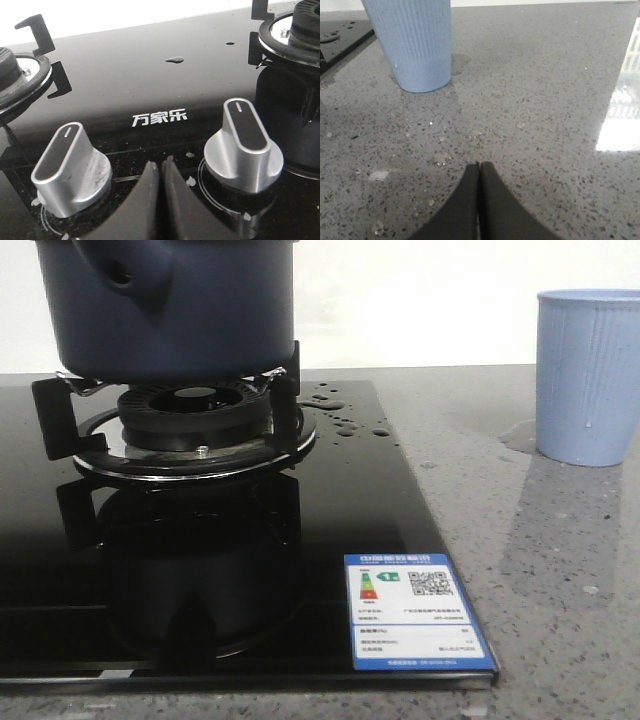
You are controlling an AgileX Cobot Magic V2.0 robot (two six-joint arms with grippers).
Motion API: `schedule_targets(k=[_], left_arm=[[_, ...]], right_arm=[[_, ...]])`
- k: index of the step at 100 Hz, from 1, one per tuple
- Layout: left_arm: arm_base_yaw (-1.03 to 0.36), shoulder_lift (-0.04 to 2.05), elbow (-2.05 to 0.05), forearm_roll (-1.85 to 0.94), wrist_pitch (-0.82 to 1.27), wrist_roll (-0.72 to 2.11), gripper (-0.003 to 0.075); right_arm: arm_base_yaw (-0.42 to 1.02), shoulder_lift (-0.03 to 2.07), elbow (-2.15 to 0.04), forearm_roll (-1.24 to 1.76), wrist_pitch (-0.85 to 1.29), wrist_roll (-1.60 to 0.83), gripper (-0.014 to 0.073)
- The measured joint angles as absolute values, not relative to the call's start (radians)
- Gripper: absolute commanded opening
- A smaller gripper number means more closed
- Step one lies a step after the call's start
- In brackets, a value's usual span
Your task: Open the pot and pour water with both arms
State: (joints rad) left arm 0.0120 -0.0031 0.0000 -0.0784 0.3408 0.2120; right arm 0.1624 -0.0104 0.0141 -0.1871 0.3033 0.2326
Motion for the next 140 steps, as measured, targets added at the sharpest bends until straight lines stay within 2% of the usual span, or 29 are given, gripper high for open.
schedule_targets(k=[38, 64, 78, 92, 105, 116, 127, 140], left_arm=[[0.012, -0.003, 0.000, -0.102, 0.290, 0.212, -0.0019], [0.012, -0.003, 0.000, -0.783, 0.055, 0.210, -0.0019], [0.012, -0.003, 0.000, -1.026, -0.032, 0.208, -0.0019], [0.012, -0.003, 0.000, -1.156, -0.064, 0.206, -0.0019], [0.012, -0.003, 0.001, -1.176, -0.066, 0.206, -0.0020], [0.012, -0.003, -0.024, -1.090, -0.017, 0.206, -0.0019], [0.012, 0.035, -0.126, -0.970, 0.117, 0.206, -0.0019], [0.012, 0.201, -0.285, -0.878, 0.323, 0.234, -0.0018]], right_arm=[[0.162, -0.010, 0.014, -0.106, 0.000, 0.233, -0.0069], [0.162, -0.010, 0.014, -0.071, -0.010, 0.233, -0.0069], [0.162, -0.010, 0.014, 0.000, -0.017, 0.233, -0.0069], [0.162, -0.010, 0.014, 0.032, -0.027, 0.233, -0.0069], [0.162, -0.010, 0.012, 0.091, -0.036, 0.260, -0.0069], [0.162, -0.010, -0.047, 0.122, 0.016, 0.272, -0.0069], [0.162, 0.006, -0.168, 0.129, 0.124, 0.274, -0.0069], [0.162, 0.121, -0.339, 0.131, 0.303, 0.274, -0.0069]])
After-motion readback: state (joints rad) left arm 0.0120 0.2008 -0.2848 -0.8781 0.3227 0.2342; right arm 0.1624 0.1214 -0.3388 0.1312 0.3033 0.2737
